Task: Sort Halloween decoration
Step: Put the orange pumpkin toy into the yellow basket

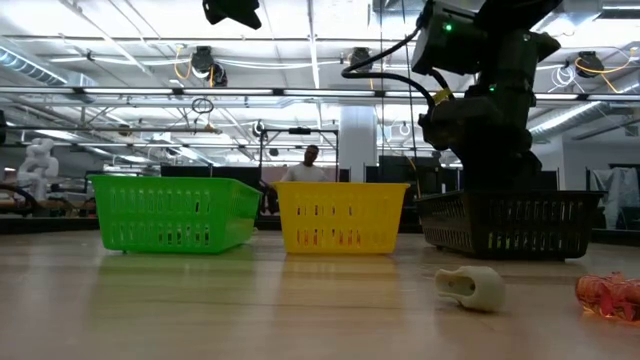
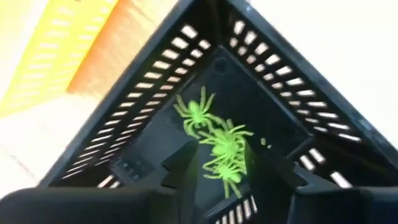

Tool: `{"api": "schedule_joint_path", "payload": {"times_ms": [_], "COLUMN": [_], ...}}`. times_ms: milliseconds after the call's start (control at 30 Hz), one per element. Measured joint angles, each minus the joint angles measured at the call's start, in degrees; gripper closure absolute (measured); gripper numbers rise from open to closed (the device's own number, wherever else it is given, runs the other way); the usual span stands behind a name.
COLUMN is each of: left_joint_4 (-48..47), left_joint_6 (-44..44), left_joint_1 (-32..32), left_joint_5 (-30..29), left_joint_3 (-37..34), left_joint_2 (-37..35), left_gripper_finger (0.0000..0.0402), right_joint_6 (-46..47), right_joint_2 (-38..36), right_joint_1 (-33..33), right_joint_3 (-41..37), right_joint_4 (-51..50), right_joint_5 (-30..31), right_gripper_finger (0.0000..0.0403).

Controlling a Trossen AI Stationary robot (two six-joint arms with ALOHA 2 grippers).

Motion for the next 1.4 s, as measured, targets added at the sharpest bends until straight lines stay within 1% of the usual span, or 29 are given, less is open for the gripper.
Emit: {"api": "schedule_joint_path", "payload": {"times_ms": [133, 267, 467, 600, 733, 833, 933, 1000, 1167, 1333, 1400], "left_joint_4": [0.0, 0.0, 0.0, -0.1, -0.4, -0.3, -0.3, -0.3, -0.4, -0.4, -0.4], "left_joint_6": [0.0, -0.8, -1.5, -1.6, -3.5, -4.6, -4.7, -5.3, -6.0, -5.7, -4.3], "left_joint_1": [0.0, 0.0, -0.1, 0.0, 0.0, -0.1, -0.1, -0.1, -0.1, -0.1, -0.1], "left_joint_5": [0.0, 0.0, 0.0, 0.0, 0.0, 0.0, 0.0, 0.0, -0.9, -1.7, -3.6], "left_joint_3": [0.0, 0.0, 0.0, 0.0, 0.0, 0.0, 0.0, 0.0, 0.0, 0.0, 0.0], "left_joint_2": [0.0, 0.0, 0.0, 0.0, 0.0, 0.0, 0.0, 0.0, 0.0, 0.0, 0.0], "left_gripper_finger": [0.0223, 0.0223, 0.0223, 0.0223, 0.0223, 0.0223, 0.0223, 0.0223, 0.0223, 0.0223, 0.0223], "right_joint_6": [-0.1, -1.2, -6.6, -10.5, -18.0, -21.4, -20.9, -19.1, -15.3, -14.9, -14.8], "right_joint_2": [0.0, 0.0, 0.0, 0.0, -0.6, -2.6, -5.4, -7.5, -10.7, -11.4, -11.3], "right_joint_1": [0.0, 0.1, 1.7, 3.5, 5.9, 8.2, 11.1, 13.7, 20.2, 24.8, 26.5], "right_joint_3": [2.0, 5.8, 15.3, 22.9, 29.1, 31.4, 31.4, 31.4, 31.4, 31.4, 31.4], "right_joint_4": [-0.7, -3.4, -13.7, -21.4, -25.7, -26.0, -25.9, -25.9, -25.6, -25.6, -25.5], "right_joint_5": [-0.6, -0.7, -2.1, -2.2, -2.2, -2.2, -2.0, -0.4, 7.2, 10.9, 14.3], "right_gripper_finger": [0.0263, 0.0257, 0.0257, 0.0257, 0.0257, 0.0257, 0.0257, 0.0257, 0.0257, 0.0257, 0.0257]}}
